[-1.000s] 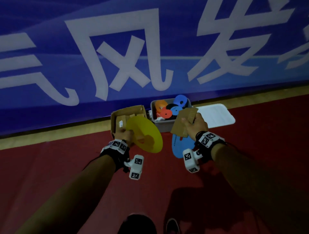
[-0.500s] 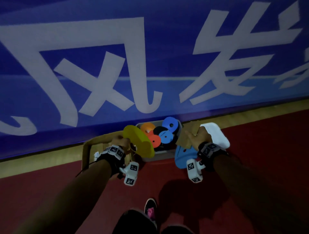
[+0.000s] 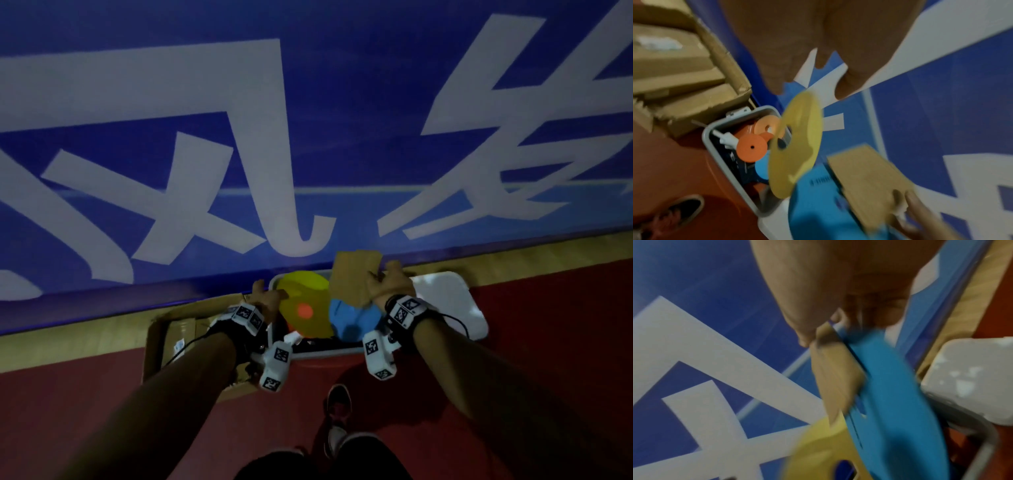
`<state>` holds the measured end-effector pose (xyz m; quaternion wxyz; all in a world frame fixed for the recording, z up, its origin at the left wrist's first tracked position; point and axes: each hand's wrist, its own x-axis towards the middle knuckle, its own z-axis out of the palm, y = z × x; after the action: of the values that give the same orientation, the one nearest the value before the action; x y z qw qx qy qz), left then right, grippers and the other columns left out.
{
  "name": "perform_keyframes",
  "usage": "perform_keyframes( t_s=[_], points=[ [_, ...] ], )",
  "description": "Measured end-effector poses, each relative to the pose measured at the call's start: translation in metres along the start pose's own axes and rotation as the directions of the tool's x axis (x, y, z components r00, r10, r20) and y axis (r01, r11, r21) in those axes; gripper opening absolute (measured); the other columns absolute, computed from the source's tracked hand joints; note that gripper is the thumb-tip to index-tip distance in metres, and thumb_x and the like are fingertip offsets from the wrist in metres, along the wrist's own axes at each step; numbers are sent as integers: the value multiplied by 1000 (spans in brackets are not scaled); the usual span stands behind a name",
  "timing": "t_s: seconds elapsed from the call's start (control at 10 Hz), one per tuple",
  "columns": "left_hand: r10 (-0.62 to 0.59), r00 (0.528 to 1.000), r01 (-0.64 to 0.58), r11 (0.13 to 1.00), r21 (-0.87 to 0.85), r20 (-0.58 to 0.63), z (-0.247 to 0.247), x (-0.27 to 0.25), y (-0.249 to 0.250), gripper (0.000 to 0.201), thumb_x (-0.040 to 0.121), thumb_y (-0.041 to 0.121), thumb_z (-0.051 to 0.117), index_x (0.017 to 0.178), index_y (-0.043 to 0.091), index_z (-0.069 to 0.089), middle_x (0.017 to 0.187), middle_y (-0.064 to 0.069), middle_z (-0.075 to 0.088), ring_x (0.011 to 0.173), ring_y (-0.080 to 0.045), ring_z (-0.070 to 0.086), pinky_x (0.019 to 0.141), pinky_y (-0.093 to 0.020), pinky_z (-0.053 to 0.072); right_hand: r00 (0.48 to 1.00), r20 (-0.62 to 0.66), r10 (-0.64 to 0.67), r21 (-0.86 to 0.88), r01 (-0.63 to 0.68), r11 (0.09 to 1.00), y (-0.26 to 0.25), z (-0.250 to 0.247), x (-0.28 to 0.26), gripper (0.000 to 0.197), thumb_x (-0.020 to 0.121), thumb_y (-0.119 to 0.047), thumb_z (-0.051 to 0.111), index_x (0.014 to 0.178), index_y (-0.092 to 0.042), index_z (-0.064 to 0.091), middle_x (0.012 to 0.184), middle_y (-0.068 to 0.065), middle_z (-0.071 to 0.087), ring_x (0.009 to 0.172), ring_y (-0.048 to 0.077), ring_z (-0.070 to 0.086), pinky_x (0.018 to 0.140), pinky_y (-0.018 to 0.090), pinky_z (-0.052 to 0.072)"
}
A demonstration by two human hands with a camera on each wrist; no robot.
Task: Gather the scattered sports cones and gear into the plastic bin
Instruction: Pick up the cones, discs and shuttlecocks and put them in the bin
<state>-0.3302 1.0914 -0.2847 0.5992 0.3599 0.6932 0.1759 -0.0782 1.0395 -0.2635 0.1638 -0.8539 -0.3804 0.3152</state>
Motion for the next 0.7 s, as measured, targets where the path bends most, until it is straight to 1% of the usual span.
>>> perform_keyframes(
  t_s=[0.1,0.2,0.3,0.4,0.5,0.6,0.7],
  points=[
    [-13,999,12,999,44,38,8,27,20,92,74,20,73,150,7,23,144,-20,41,127,-39,47,96,-36,40,990,138,7,-6,-6,1000,-7,-16,35,52,85,-44,64,119,-13,37,96,6,59,88,26,56,78,34,45],
    [2,1000,-2,999,34,-8,7,76,16,81,58,29,73,129,0,48,128,-24,58,105,-34,61,97,-48,49,987,154,40,-48,-33,998,-10,-36,58,53,83,-45,64,116,-11,41,105,9,54,88,27,52,77,35,46],
    [16,999,-19,996,91,41,13,49,55,28,84,14,64,110,9,54,111,-17,58,97,-25,57,96,-50,51,986,146,80,-34,-75,997,-11,-53,61,46,85,-39,63,116,-11,44,111,7,54,96,27,54,77,31,41],
    [67,995,-79,979,186,74,30,26,86,19,94,10,55,111,16,48,96,-9,55,84,-22,56,84,-40,54,989,107,107,15,-109,994,-4,-60,55,47,82,-46,62,116,-15,53,116,8,60,95,27,57,79,32,45],
    [122,982,-154,959,240,143,62,7,107,12,92,9,53,102,15,51,79,-1,53,66,-18,54,65,-28,50,991,46,126,132,-132,983,10,-65,28,42,83,-51,57,106,-16,59,105,6,65,76,20,55,71,28,40],
    [109,949,-196,939,281,297,102,-22,116,16,92,7,50,82,19,51,79,-1,54,65,-17,54,69,-31,49,986,-5,166,282,-158,946,33,-68,-12,21,95,-37,55,94,-17,52,103,9,61,94,27,61,78,31,44],
    [32,865,-233,909,345,500,143,-63,101,22,96,9,44,77,19,48,74,0,51,62,-15,50,62,-24,41,940,-11,341,517,-287,807,71,-73,-65,30,93,-44,57,85,-16,49,96,14,58,80,31,64,72,34,47]
  ],
)
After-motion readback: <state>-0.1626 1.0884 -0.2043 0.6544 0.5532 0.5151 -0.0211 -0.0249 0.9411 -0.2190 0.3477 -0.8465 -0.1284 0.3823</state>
